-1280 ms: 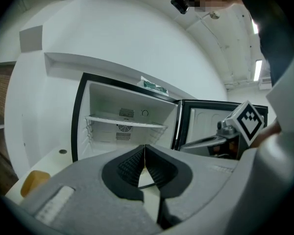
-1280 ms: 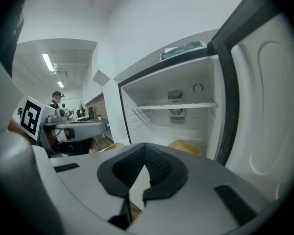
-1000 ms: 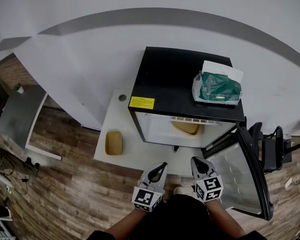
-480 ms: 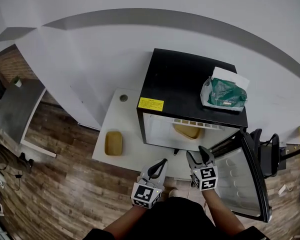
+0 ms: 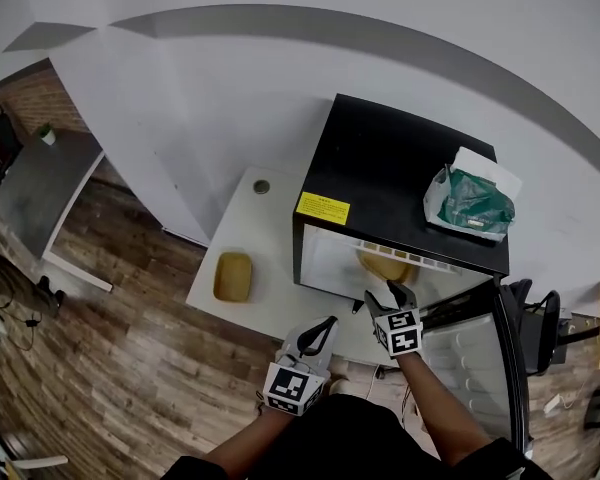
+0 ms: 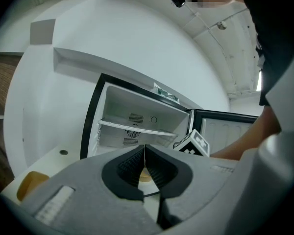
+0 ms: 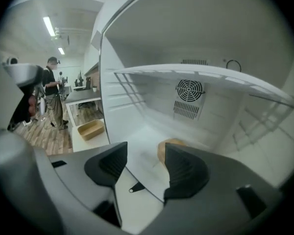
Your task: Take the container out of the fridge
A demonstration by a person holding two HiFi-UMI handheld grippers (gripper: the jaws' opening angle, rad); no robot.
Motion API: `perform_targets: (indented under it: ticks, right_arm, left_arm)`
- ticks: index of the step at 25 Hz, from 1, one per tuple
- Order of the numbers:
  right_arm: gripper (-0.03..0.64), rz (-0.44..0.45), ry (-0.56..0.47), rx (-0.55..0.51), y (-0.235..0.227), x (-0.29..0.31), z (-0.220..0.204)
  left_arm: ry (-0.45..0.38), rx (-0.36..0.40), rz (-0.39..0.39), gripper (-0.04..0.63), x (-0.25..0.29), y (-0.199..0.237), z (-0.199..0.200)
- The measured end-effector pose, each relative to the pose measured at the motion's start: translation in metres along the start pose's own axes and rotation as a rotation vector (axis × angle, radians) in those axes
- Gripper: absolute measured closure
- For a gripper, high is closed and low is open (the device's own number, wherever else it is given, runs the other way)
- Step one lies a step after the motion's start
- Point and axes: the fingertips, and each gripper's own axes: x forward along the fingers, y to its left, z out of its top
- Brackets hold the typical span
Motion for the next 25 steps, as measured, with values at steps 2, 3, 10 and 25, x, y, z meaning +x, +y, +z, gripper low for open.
perform_targets:
  ticks: [2,3,10,25]
  right_arm:
    - [0.394,-0.025,0.036,-0.033,-0.012,0.017,-0.007]
    - [0.394,-0.034,0.059,-0.048,-0.017,0.026,-0.012]
    - [0.394,-0.023,0.169,-0.112,-0.041,0.075,-0.043]
    - [0.394,0.049,0.354,-0.274,-0.057,0.125,-0.092]
  left_arm:
    - [-0.006,-0.006,0.015,0.578,0.001,0.002,0.001]
    - [-0.007,-0.012,0.025,0.578,0.001,0.003,0.000]
    - [-0.008,-0.028,0.082,0.578,0.003,0.010,-0.002]
    - [0.014,-0.015,0.147,0.578,-0.001,0.014,-0.002]
